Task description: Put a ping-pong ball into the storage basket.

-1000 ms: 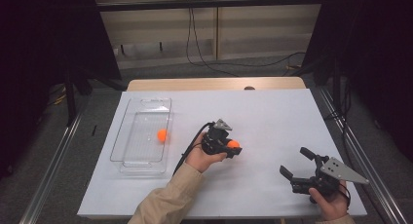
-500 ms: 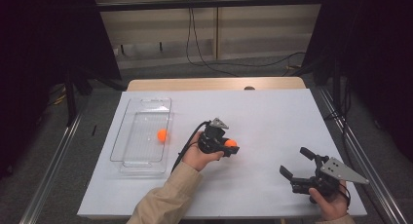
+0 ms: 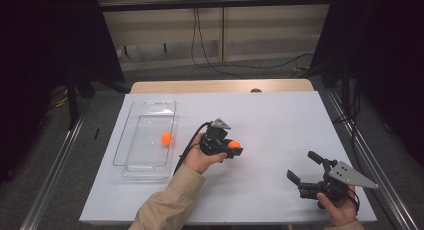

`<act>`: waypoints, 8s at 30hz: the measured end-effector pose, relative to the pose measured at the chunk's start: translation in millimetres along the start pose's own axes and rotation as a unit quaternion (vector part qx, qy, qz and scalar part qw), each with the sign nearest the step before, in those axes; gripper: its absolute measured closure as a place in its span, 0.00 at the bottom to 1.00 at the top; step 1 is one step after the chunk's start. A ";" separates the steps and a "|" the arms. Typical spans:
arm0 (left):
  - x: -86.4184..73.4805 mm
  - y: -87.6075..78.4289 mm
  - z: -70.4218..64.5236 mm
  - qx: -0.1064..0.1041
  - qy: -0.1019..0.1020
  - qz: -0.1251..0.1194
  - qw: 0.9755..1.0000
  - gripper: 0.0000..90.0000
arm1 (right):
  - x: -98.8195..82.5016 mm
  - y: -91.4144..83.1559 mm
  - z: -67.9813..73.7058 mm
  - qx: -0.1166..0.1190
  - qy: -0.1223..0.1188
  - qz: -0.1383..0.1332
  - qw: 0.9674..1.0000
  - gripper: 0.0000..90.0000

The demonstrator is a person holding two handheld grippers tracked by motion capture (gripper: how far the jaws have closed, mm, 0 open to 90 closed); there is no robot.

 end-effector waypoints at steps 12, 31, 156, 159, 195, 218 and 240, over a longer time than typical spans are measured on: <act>1.5 -6.9 2.2 -0.004 0.000 -0.001 1.000 0.56 | 0.1 -0.1 -0.1 0.000 0.000 0.000 1.000 0.02; 3.4 -17.1 6.3 -0.006 -0.007 -0.007 1.000 0.56 | 0.2 -0.2 -0.3 -0.001 -0.001 -0.001 1.000 0.02; -1.8 -82.7 48.7 0.015 -0.067 -0.055 0.996 0.56 | 0.4 -0.1 0.2 0.001 -0.002 -0.002 1.000 0.02; -2.2 -84.6 50.1 0.018 -0.067 -0.056 0.996 0.56 | 0.3 0.0 0.3 0.001 -0.002 -0.001 1.000 0.02; -6.0 -102.1 57.1 0.049 -0.064 -0.064 0.995 0.56 | 0.2 0.2 0.2 0.002 -0.002 -0.001 1.000 0.02; -10.9 -111.3 64.5 0.057 -0.074 -0.069 0.993 0.56 | 0.7 -0.1 0.5 0.001 -0.001 -0.002 1.000 0.02; -16.9 -120.0 72.4 0.079 -0.080 -0.074 0.991 0.57 | 0.9 0.9 0.2 0.002 0.000 -0.003 1.000 0.02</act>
Point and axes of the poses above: each handheld gripper's, and its own axes: y roughly forward along the jaws, x roughly out of its top, z roughly to its left, the point moved 1 cm from there along y, roughly forward along the jaws, and after that the axes turned 6 degrees about z, right-handed, at the moved point
